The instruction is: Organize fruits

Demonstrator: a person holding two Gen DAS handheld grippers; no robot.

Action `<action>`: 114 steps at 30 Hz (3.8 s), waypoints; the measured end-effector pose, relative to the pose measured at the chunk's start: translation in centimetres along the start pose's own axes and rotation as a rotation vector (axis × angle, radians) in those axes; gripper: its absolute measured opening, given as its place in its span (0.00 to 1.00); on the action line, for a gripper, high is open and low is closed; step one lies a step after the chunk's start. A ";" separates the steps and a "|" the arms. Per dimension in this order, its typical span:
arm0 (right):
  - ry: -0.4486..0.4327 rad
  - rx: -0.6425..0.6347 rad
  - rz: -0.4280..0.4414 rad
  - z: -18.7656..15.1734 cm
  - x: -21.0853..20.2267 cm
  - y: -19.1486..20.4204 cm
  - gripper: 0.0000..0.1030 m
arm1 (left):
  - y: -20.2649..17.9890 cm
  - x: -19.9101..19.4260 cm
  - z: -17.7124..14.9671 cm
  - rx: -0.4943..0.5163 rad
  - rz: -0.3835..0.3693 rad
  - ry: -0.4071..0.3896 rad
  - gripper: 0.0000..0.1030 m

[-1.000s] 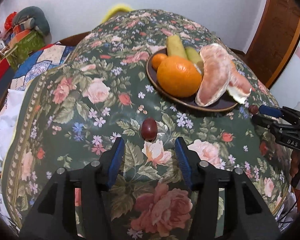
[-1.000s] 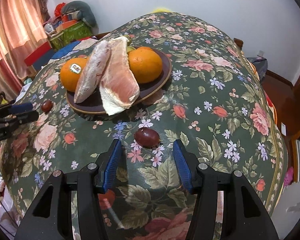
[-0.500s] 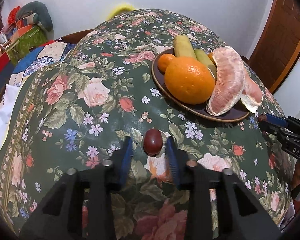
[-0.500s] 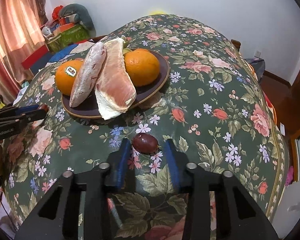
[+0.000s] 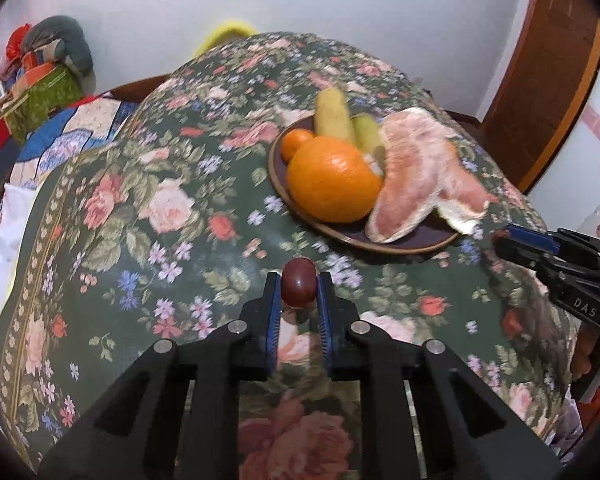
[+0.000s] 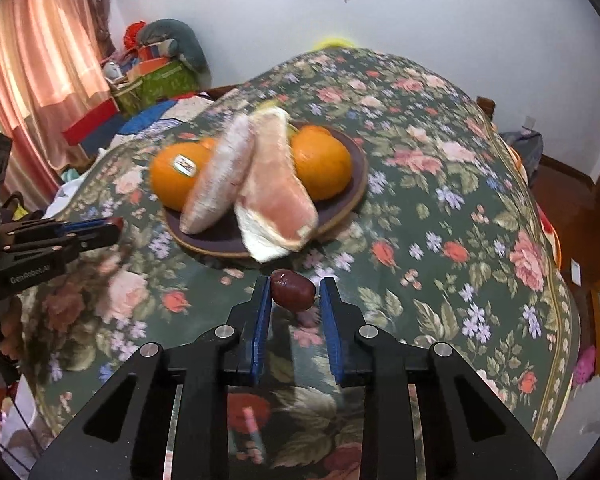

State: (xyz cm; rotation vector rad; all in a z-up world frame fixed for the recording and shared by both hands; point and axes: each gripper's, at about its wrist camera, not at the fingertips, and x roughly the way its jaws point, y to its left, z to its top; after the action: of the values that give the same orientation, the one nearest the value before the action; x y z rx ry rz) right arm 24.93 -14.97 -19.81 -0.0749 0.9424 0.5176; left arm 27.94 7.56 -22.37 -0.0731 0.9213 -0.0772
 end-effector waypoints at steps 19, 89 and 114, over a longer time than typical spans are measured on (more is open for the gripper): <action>-0.013 -0.032 0.078 2.5 2.9 2.4 0.22 | -3.0 1.4 2.6 0.054 -0.046 -0.032 0.17; -0.733 -0.038 -0.113 -1.0 -28.2 11.0 1.00 | -9.3 -33.7 -4.0 0.052 0.052 -0.742 1.00; -0.714 -0.015 -0.118 -1.8 -28.7 10.6 1.00 | -9.4 -33.3 -4.3 0.046 0.049 -0.730 1.00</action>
State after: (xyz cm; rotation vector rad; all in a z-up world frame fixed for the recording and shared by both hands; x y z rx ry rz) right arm 5.09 -17.48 3.42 0.0413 0.2341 0.3970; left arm 4.13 1.36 2.34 -0.0309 0.1920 -0.0213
